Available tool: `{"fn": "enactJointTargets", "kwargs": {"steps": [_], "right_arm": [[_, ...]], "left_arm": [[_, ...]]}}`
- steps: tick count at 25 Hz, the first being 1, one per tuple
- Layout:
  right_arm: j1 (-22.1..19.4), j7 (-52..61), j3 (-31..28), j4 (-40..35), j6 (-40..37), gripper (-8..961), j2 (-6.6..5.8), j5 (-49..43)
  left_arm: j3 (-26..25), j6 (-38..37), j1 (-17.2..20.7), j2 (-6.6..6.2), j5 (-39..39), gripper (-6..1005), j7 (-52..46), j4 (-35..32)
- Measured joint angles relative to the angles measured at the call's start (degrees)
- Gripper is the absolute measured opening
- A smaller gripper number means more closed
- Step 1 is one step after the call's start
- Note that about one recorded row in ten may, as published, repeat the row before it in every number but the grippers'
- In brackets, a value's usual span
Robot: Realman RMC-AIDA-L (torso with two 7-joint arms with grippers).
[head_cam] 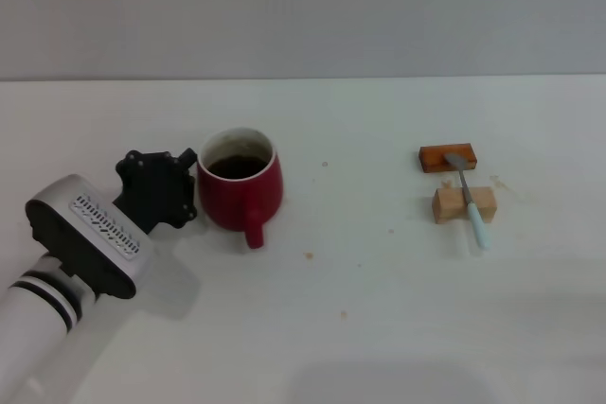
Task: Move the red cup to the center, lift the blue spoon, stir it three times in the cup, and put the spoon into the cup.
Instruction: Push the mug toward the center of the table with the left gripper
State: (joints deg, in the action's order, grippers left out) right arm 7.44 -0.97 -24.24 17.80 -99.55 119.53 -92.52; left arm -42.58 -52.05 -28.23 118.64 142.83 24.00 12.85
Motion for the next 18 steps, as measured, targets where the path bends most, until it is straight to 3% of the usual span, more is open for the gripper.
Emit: {"fn": "enactJointTargets", "kwargs": {"steps": [18], "right_arm": [[-0.3,0.0,0.8,0.2,-0.1,754,0.0,0.0]], "left_arm": [[5.2,0.2,0.1,0.18,0.0,10,-0.7,2.8]]}}
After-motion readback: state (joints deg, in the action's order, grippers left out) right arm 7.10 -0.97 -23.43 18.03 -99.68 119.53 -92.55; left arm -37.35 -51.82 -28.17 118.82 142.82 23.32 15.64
